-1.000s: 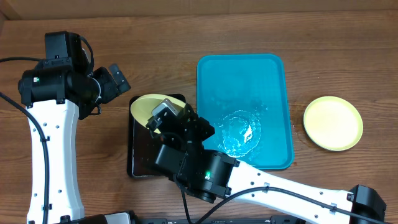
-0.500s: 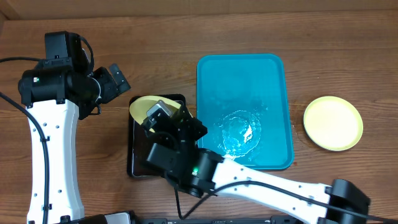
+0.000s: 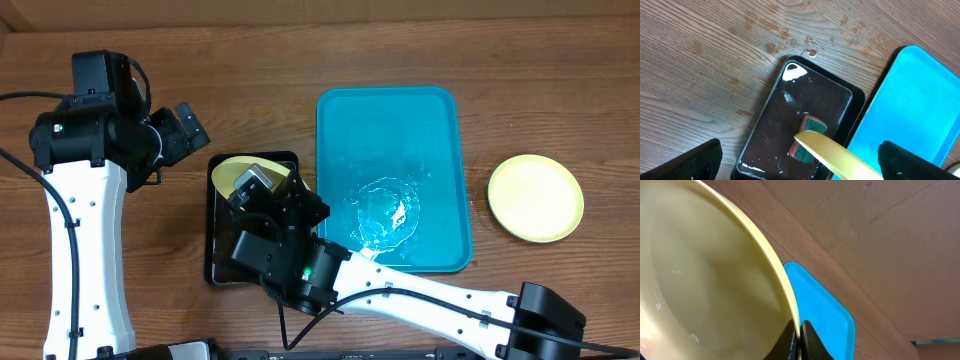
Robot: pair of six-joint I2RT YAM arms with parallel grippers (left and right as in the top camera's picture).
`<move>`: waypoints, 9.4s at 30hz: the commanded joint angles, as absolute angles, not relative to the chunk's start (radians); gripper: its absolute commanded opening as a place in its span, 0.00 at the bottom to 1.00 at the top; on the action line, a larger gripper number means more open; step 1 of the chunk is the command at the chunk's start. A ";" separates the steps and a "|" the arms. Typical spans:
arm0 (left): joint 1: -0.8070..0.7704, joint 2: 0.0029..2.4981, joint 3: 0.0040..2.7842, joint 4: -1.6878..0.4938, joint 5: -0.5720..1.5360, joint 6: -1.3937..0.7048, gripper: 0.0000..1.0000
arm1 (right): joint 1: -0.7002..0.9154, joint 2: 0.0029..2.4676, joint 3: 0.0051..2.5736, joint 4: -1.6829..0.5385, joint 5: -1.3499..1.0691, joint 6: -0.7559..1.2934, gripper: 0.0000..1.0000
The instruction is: Clean dirty plates on tray and stack at the side
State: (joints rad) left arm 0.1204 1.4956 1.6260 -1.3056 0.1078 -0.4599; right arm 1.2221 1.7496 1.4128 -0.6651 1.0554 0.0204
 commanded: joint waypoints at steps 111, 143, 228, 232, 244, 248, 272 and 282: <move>0.124 1.504 1.639 -1.305 0.094 -0.437 1.00 | -0.249 1.157 1.342 -1.184 -0.609 0.096 0.52; 0.124 1.504 1.639 -1.305 0.094 -0.437 1.00 | -0.020 0.456 0.820 -0.712 -0.150 -0.059 1.00; -0.044 0.523 0.798 -0.518 -0.043 -0.306 1.00 | -0.052 0.003 0.008 -0.061 -0.195 -0.056 1.00; -0.031 0.356 0.602 -0.394 -0.025 -0.306 1.00 | -0.052 0.003 0.008 -0.061 -0.195 -0.056 1.00; -0.030 0.003 0.215 -0.160 -0.033 -0.306 1.00 | -0.052 0.003 0.008 -0.061 -0.195 -0.056 1.00; -0.030 0.003 0.120 -0.048 -0.072 -0.306 1.00 | -0.052 0.003 0.008 -0.061 -0.195 -0.056 1.00; -0.027 0.005 0.005 -0.070 -0.078 -0.317 1.00 | -0.052 0.003 0.008 -0.061 -0.195 -0.056 1.00; -0.027 0.005 0.005 -0.070 -0.078 -0.317 1.00 | -0.052 0.003 0.008 -0.061 -0.195 -0.056 1.00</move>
State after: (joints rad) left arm -0.0360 0.0151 0.0082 -0.0731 -0.0650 -0.3294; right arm -0.0525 0.0109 0.0181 -0.0681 -0.2020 -0.0528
